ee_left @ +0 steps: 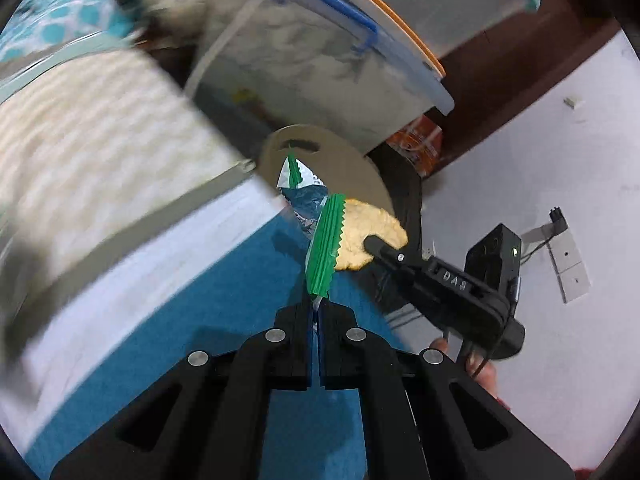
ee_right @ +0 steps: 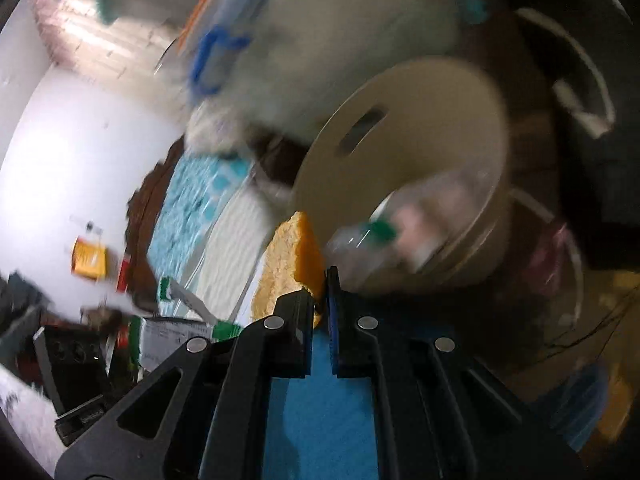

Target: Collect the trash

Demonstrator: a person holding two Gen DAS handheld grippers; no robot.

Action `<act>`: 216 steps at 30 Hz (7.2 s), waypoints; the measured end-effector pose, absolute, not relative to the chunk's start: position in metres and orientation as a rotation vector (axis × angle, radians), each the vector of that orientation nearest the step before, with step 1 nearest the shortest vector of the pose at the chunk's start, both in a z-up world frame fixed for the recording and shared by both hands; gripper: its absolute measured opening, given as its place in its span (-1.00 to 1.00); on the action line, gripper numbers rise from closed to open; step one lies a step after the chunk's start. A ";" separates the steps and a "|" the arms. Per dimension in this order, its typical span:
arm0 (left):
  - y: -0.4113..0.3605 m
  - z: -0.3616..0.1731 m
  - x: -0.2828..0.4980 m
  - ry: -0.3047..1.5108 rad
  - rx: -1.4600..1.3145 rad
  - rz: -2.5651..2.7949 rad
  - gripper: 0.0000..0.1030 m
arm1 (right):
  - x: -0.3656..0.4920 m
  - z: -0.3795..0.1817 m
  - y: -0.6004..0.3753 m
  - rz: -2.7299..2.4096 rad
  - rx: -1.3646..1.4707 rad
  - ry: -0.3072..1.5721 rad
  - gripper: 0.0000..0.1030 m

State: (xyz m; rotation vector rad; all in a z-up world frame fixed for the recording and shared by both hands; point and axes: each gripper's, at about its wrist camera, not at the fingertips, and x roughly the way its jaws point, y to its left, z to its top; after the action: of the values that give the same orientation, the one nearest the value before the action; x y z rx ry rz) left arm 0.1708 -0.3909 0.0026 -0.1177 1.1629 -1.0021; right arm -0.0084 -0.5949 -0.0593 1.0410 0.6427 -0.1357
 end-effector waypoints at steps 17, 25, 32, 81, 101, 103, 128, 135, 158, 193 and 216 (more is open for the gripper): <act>-0.473 -0.020 0.212 1.158 -0.030 -0.860 -0.08 | 0.010 -0.043 -0.637 -0.256 0.908 0.596 0.62; -0.350 0.042 0.152 0.901 -0.081 -0.853 -0.08 | 0.034 -0.001 -0.557 -0.041 0.773 0.604 0.50; -0.185 0.041 0.121 0.864 -0.254 -0.634 -0.08 | 0.100 0.004 -0.430 0.285 0.646 0.763 0.35; -0.094 -0.017 0.103 1.093 -0.467 -0.610 0.22 | 0.011 -0.048 -0.364 0.714 0.855 0.902 0.07; -0.096 -0.032 0.111 1.123 -0.383 -0.469 -0.44 | 0.058 -0.059 -0.306 0.684 0.683 0.995 -0.25; -0.099 -0.030 0.110 1.128 -0.374 -0.481 -0.45 | 0.056 -0.056 -0.313 0.668 0.688 0.977 -0.36; -0.400 -0.024 0.152 1.256 -0.073 -0.920 -0.45 | -0.007 -0.056 -0.599 0.101 0.996 0.652 -0.48; -0.464 -0.026 0.177 1.243 -0.008 -0.923 -0.45 | -0.005 -0.055 -0.645 0.009 1.009 0.615 -0.59; -0.469 -0.003 0.198 1.104 -0.005 -0.837 0.30 | 0.026 -0.040 -0.650 -0.164 0.806 0.655 0.46; 0.180 0.002 0.058 0.794 -0.725 0.085 0.28 | 0.168 0.043 -0.156 0.425 0.266 0.928 0.46; 0.018 -0.016 0.257 1.029 -0.294 -0.186 -0.48 | 0.117 0.046 -0.277 0.265 0.549 0.722 -0.72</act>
State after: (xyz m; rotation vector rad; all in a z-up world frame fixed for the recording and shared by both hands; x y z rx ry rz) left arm 0.2574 0.0184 -0.0157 -0.2940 1.0290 -0.1862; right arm 0.1170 -0.2775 0.0456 0.5488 0.7224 0.2651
